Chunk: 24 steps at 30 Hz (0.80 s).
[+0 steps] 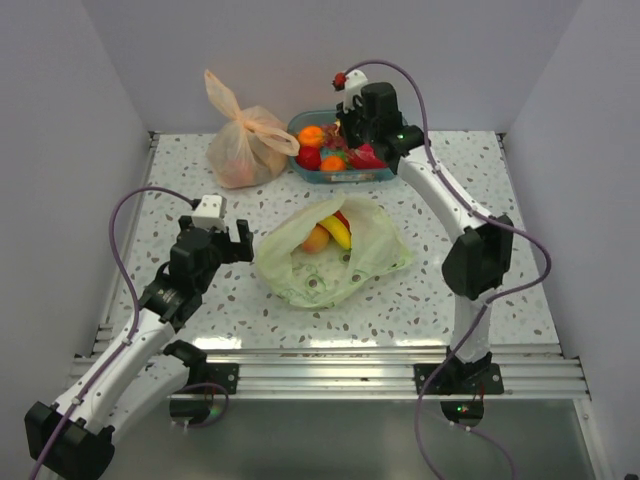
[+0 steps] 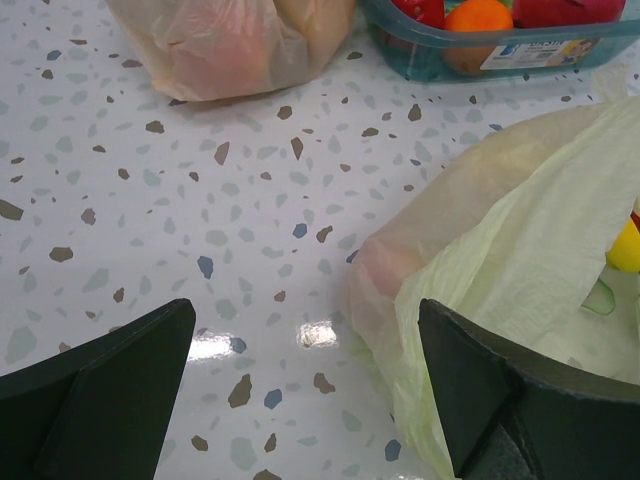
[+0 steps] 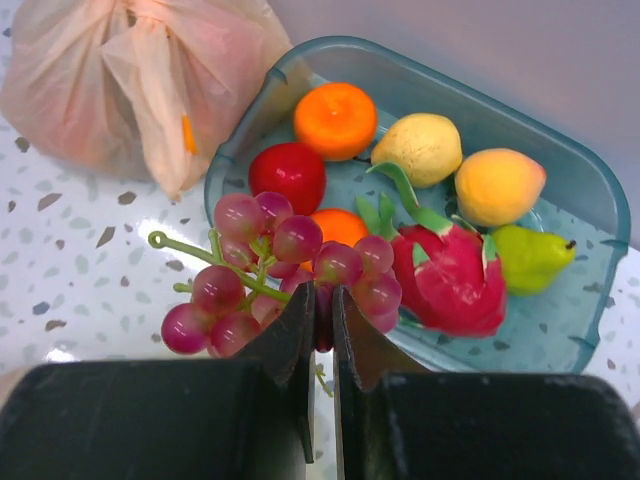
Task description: Untie the knot of the plastic bag and take out the fruit
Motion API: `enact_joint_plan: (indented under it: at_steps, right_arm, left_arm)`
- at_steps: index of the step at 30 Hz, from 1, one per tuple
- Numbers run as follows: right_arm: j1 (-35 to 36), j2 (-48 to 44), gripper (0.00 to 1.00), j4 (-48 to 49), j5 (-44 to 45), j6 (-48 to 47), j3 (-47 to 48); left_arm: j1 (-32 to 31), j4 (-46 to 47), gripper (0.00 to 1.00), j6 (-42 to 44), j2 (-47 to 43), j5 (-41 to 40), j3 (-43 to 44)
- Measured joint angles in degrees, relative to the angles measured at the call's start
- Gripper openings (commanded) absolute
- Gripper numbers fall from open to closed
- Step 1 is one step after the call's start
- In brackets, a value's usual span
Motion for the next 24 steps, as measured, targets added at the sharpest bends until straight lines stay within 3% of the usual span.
enact_joint_plan:
  at_steps: [9,12,13,17,24]
  right_arm:
    - [-2.8,19.6,0.00,6.7,-2.5,-1.4,14.4]
    - [-2.8,25.6,0.30,8.3,-2.1,-1.7,20.1]
    - [-2.8,26.6,0.51,8.9,-2.0,-1.8,20.5]
    - [-2.8,28.2,0.81,9.7,-1.4,-1.7,20.0]
    - [-2.8,22.7,0.91,12.5,-2.2,0.3,11.1]
  left_arm:
    - [0.0,0.0,1.00,0.0,1.4,0.0,0.0]
    - [0.1,0.0,1.00,0.1,2.2,0.0,0.0]
    - [0.1,0.0,1.00,0.1,2.5,0.0,0.0]
    - [0.2,0.0,1.00,0.1,2.7,0.0,0.0]
    - [0.3,0.0,1.00,0.1,2.7,0.0,0.0]
